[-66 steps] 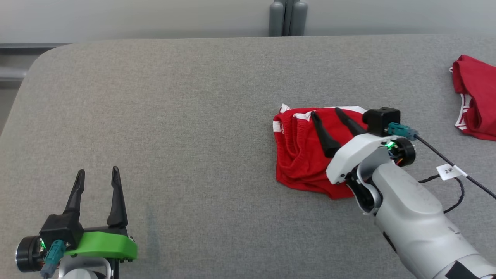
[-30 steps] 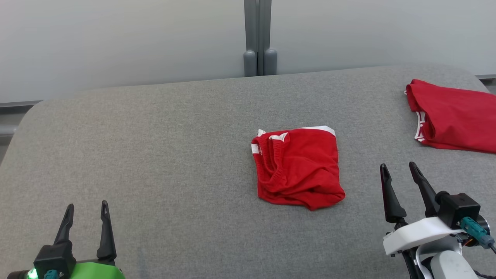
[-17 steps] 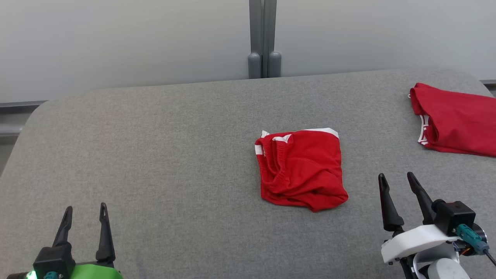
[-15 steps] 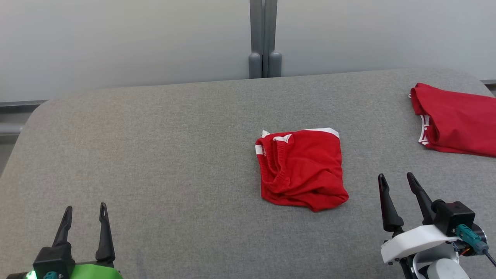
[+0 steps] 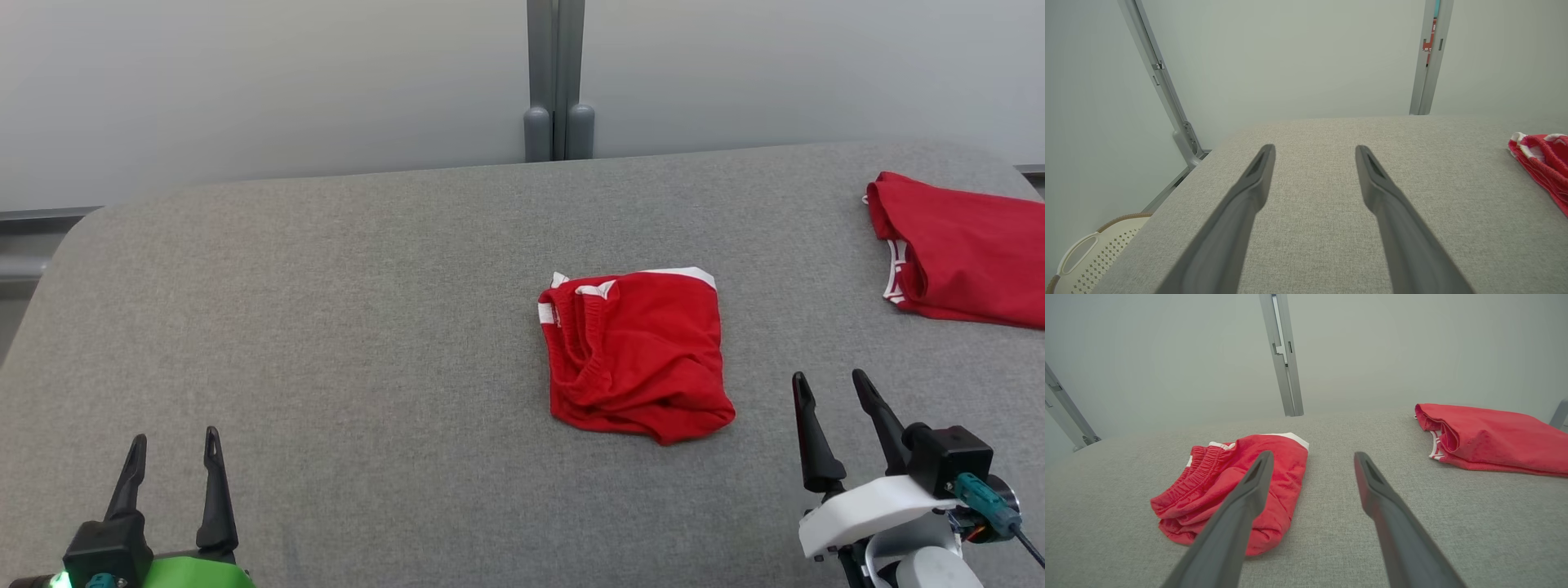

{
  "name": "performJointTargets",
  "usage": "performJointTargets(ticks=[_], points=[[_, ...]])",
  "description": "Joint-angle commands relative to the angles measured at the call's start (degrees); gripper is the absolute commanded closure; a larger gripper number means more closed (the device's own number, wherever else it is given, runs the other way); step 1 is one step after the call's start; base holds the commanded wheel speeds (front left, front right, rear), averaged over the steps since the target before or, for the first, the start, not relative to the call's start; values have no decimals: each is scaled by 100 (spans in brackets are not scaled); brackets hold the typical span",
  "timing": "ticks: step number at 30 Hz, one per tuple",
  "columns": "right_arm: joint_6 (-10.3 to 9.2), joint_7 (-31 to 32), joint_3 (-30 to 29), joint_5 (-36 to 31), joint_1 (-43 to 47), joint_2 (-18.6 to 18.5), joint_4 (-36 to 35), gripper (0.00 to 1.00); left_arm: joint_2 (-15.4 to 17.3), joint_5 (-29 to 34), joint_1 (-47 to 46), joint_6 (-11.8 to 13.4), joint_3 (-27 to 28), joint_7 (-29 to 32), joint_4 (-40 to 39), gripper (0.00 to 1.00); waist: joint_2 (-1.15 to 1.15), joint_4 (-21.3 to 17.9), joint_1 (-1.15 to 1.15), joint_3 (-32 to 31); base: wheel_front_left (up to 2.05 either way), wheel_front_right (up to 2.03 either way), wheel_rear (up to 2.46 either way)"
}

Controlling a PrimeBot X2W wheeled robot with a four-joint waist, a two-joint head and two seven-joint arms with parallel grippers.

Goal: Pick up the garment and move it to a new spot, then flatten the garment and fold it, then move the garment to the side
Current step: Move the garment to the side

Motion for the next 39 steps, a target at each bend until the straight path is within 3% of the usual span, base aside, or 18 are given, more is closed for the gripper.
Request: performJointTargets(ticks=[1, 10, 20, 30, 39], points=[[-2, 23, 21, 29, -100, -19, 22, 0, 36, -22, 68, 14, 23, -16, -17, 0, 0, 0, 0, 8, 0, 0, 0], [-3, 441, 452, 261, -1220, -239, 447, 0, 36, -25, -197, 6, -6, -16, -101, 0, 0, 6, 0, 334, 0, 0, 0], [-3, 935, 985, 338, -2837, -368, 2217, 0, 3, -39, -533, -3, -105, -16, -93, 0, 0, 54, 0, 782, 0, 0, 0], [-3, 795, 1378, 780, -3281, -207, 3642, 0, -43, -58, -733, -9, -163, -16, -83, 0, 0, 138, 0, 1092, 0, 0, 0], [-2, 712, 1908, 1217, -3304, 11, 4409, 0, -53, -76, -898, -13, -199, -16, -17, 0, 0, 175, 0, 1239, 0, 0, 0]])
